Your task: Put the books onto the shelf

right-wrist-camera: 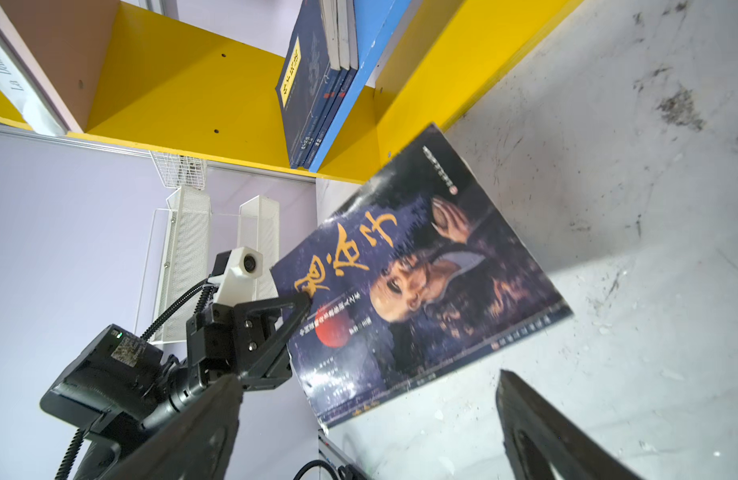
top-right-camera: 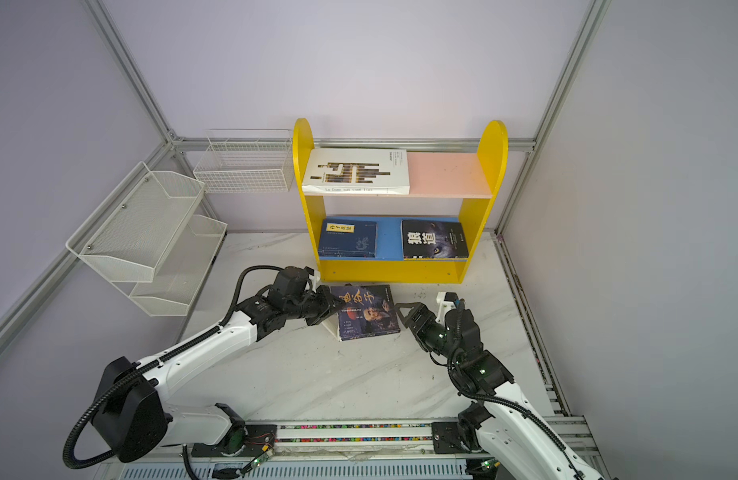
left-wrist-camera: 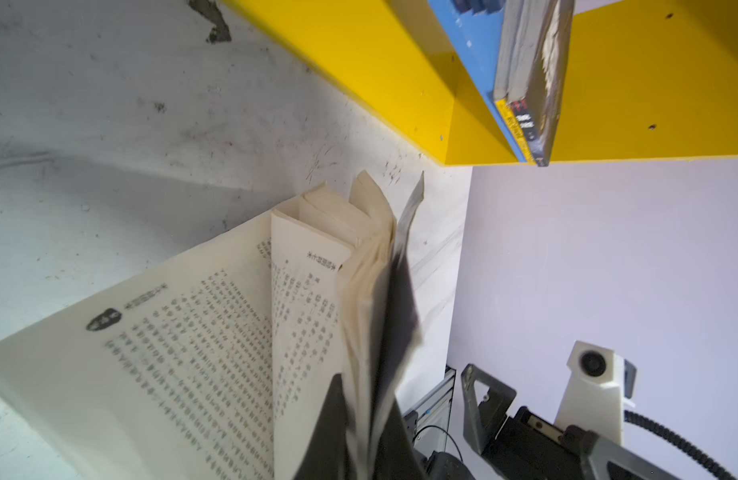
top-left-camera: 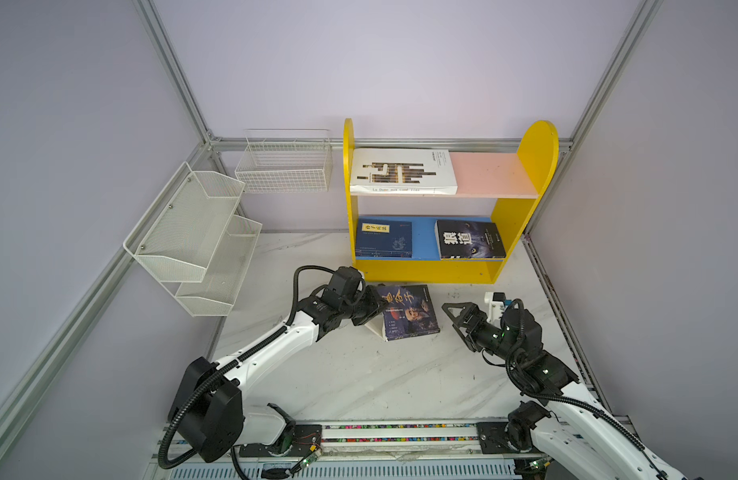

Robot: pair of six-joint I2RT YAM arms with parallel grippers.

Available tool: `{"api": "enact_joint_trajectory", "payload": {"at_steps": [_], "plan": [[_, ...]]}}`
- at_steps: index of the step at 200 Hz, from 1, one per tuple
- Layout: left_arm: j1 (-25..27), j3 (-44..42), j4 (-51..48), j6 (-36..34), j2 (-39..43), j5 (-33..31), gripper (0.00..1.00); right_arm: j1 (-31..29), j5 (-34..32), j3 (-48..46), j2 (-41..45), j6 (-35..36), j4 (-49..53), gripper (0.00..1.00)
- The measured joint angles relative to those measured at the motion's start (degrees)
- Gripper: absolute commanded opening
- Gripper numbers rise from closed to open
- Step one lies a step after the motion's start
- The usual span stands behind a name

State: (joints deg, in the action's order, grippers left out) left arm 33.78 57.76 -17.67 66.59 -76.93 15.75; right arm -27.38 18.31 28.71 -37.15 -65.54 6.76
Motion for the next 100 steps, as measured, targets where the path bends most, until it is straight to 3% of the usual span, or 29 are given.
{"api": "enact_joint_trajectory", "payload": {"at_steps": [61, 100], "plan": [[0.0, 4.33, 1.44, 2.51, 0.22, -2.89, 0.0, -0.07, 3.65, -0.42, 9.53, -7.19, 4.07, 0.94], [0.11, 4.35, 2.6, 4.85, 0.22, -3.06, 0.0, -1.4, 5.25, -5.35, 4.57, -11.06, -3.74, 0.96]]}}
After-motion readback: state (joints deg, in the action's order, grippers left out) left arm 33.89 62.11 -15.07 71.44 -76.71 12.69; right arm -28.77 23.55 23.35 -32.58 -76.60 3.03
